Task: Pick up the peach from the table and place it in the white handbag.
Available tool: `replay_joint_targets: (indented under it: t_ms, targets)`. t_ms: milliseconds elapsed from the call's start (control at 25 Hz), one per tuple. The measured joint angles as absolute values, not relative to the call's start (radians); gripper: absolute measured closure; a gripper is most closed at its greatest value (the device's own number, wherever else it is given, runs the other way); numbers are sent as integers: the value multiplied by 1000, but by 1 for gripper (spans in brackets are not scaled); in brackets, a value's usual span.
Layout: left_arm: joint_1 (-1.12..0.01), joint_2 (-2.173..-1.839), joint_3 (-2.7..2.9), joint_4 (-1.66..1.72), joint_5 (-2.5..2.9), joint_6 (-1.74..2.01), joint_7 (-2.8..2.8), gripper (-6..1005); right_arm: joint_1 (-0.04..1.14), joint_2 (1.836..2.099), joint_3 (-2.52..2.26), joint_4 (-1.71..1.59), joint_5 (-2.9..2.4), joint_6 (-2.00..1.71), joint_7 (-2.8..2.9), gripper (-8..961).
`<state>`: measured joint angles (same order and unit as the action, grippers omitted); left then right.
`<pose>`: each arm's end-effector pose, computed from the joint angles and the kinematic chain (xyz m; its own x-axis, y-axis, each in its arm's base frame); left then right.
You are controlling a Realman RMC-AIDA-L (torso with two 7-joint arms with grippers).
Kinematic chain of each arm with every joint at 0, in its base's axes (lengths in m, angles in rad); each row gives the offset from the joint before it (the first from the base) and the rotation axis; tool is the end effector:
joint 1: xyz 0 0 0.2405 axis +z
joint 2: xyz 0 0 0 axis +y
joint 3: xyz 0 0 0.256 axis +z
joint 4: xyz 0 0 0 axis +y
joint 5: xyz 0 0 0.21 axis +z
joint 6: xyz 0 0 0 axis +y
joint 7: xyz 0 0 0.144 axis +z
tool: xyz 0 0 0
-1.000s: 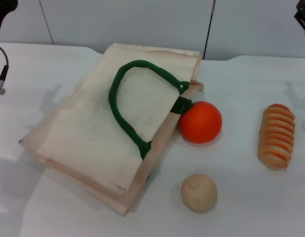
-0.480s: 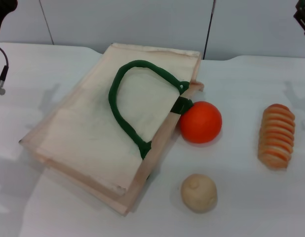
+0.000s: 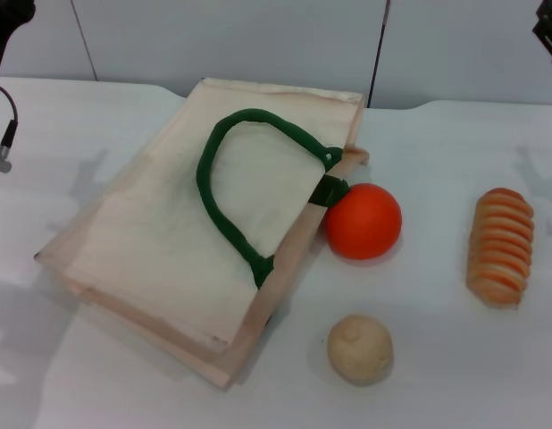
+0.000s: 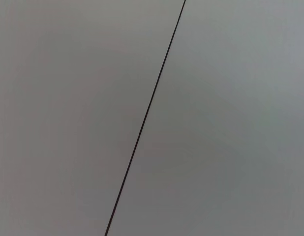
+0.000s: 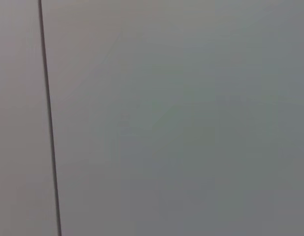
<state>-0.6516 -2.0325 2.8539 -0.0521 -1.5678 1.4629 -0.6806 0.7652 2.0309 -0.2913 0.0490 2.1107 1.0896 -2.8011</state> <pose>-0.2795 0.3818 0.0722 0.3129 -0.3453 0.8848 0.8613 -0.2894 -0.4176 0.2690 0.4244 0.0191 0.6168 0.1039 -0.7803 -0.7573 -0.1919 -0.6242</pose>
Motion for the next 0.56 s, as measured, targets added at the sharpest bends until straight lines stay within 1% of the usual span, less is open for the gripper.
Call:
replay_joint_targets:
  t_ms: [560]
  targets:
    - [-652, -2032, 2852, -52, -1569, 1459, -681, 106, 766, 2031, -291, 52, 2112, 1084, -2801, 64]
